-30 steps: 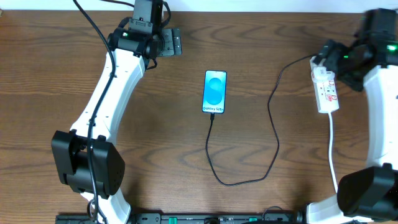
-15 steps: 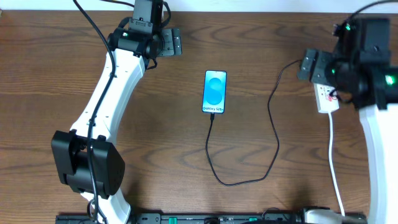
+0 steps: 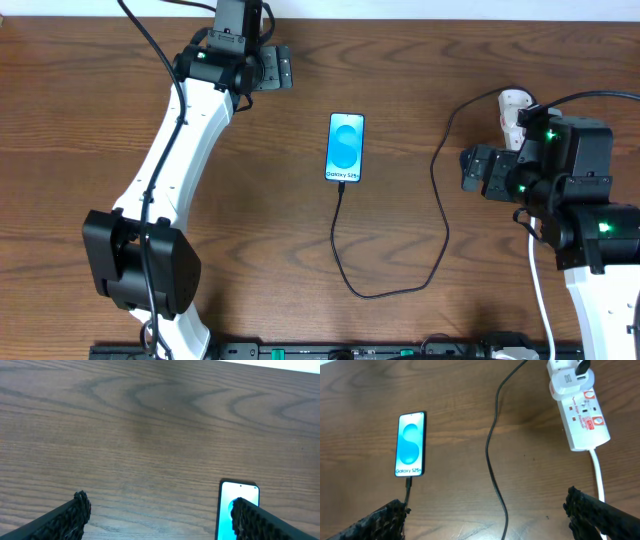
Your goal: Plug charger to phone and switch on socket
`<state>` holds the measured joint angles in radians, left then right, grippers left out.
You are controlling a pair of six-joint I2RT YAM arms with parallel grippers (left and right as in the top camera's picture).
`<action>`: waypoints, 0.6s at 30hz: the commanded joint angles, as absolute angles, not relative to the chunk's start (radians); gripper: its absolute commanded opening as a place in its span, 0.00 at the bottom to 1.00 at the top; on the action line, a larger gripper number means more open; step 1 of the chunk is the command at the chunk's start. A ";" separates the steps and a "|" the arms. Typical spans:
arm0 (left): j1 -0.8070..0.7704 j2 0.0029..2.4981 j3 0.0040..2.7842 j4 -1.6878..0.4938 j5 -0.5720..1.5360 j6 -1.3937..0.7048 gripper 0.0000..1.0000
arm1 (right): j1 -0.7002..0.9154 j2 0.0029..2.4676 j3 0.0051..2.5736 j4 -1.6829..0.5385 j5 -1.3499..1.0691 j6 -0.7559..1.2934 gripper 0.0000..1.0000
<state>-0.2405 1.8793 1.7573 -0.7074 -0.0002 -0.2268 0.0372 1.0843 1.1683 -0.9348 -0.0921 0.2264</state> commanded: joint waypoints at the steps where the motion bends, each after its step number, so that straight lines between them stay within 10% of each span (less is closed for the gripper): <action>1: -0.243 1.887 1.764 -0.710 -0.012 -0.210 0.92 | 0.048 1.085 1.160 -0.978 -0.120 0.232 0.99; 18: -0.243 1.887 1.764 -0.710 -0.012 -0.210 0.92 | 0.054 1.085 1.157 -1.011 -0.157 0.113 0.99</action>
<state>-0.2405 1.8793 1.7573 -0.7074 0.0002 -0.2268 0.0372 1.0855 1.1652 -1.0229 -0.1364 0.1822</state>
